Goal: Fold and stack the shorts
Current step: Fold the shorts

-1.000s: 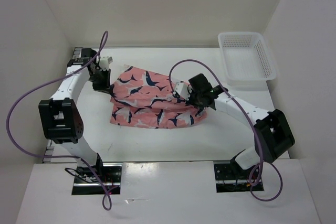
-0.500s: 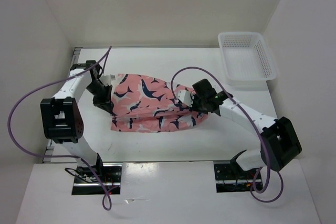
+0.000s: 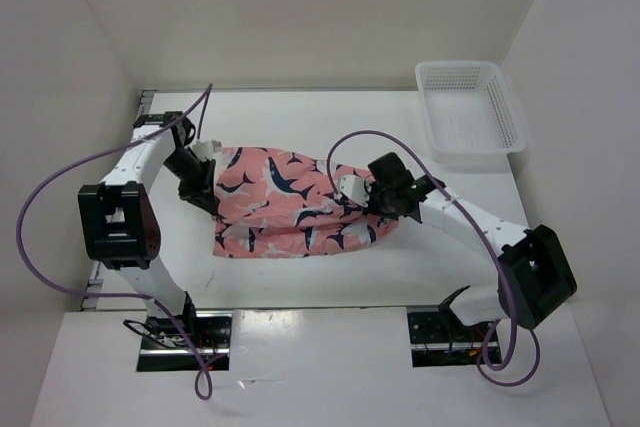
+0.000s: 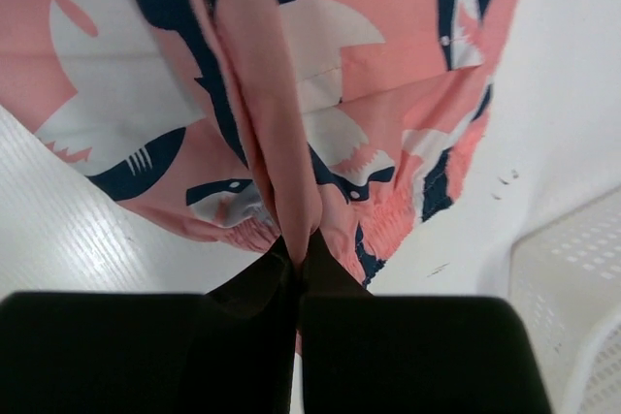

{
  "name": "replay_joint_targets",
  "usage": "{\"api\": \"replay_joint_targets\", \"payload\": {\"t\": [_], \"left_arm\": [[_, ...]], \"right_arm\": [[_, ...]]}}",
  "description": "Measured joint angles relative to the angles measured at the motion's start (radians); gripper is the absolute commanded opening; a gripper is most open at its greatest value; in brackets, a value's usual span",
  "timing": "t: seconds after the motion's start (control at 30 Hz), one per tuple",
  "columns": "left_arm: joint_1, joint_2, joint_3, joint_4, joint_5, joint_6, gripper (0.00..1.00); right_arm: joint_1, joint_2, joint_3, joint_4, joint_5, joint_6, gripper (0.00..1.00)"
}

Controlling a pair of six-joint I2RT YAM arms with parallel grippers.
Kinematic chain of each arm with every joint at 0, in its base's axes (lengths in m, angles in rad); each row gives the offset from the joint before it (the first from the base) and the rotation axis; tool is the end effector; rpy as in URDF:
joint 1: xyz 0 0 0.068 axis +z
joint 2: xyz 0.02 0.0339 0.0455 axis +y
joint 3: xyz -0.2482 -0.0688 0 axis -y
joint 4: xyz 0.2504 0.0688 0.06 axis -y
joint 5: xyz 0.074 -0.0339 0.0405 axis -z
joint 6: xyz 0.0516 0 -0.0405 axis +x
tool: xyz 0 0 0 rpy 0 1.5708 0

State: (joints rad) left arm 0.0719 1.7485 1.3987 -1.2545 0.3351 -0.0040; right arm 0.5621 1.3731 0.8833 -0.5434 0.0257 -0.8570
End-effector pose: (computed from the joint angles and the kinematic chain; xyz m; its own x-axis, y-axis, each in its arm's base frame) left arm 0.3160 0.0057 0.2057 -0.9965 -0.0756 0.0348 -0.0828 0.9409 -0.3285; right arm 0.2416 0.1506 0.1841 -0.0815 -0.9444 -0.3186 -0.8909 0.2124 -0.4015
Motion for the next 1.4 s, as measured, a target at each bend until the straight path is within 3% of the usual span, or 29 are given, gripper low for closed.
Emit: {"api": "replay_joint_targets", "payload": {"t": [0.13,0.27,0.33,0.4,0.43,0.5,0.67,0.8,0.87,0.9,1.0,1.03,1.13,1.3,1.4], "left_arm": [[-0.007,-0.031,0.046,0.002,0.027,0.0,0.03],[-0.037,-0.068,0.0,-0.001,0.035,0.0,0.14],[-0.074,-0.081,-0.053,-0.002,0.027,0.0,0.2],[-0.108,-0.09,-0.116,-0.003,0.017,0.002,0.26],[-0.124,-0.093,-0.146,-0.007,0.011,0.002,0.28],[-0.133,-0.097,-0.201,-0.015,-0.01,0.002,0.35],[-0.121,-0.097,-0.253,-0.028,-0.065,0.001,0.41],[-0.087,-0.099,-0.241,-0.027,-0.097,0.0,0.41],[-0.064,-0.106,-0.215,-0.03,-0.109,0.0,0.41],[-0.054,-0.114,-0.195,-0.029,-0.111,0.0,0.41],[-0.012,-0.131,-0.094,-0.039,-0.072,0.0,0.4],[0.002,-0.131,-0.051,-0.036,-0.047,0.0,0.43],[0.023,-0.122,0.05,0.039,0.02,0.0,0.44],[-0.037,-0.005,0.088,0.27,0.08,0.0,0.45],[-0.078,0.116,0.097,0.377,0.112,0.0,0.45]], "right_arm": [[0.0,-0.038,0.026,-0.001,-0.009,0.0,0.0],[0.0,-0.079,0.033,-0.022,-0.043,-0.015,0.06],[0.0,-0.087,0.033,-0.06,-0.068,-0.033,0.2],[0.0,-0.088,0.029,-0.101,-0.084,-0.058,0.56],[0.0,-0.093,0.016,-0.111,-0.09,-0.079,0.65],[0.0,-0.113,-0.021,-0.135,-0.09,-0.121,0.73],[-0.009,-0.21,-0.099,-0.162,-0.084,-0.181,0.73],[-0.022,-0.228,-0.015,-0.158,-0.141,-0.142,0.73],[-0.015,-0.224,0.082,-0.14,-0.186,-0.095,0.62],[-0.003,-0.22,0.133,-0.117,-0.208,-0.068,0.47],[0.059,-0.196,0.226,-0.005,-0.267,0.026,0.3],[0.074,-0.174,0.24,0.029,-0.293,0.058,0.24],[0.092,-0.058,0.277,0.102,-0.368,0.134,0.16],[0.097,0.263,0.304,0.185,-0.425,0.241,0.12],[0.119,0.368,0.304,0.193,-0.43,0.28,0.12]]}}
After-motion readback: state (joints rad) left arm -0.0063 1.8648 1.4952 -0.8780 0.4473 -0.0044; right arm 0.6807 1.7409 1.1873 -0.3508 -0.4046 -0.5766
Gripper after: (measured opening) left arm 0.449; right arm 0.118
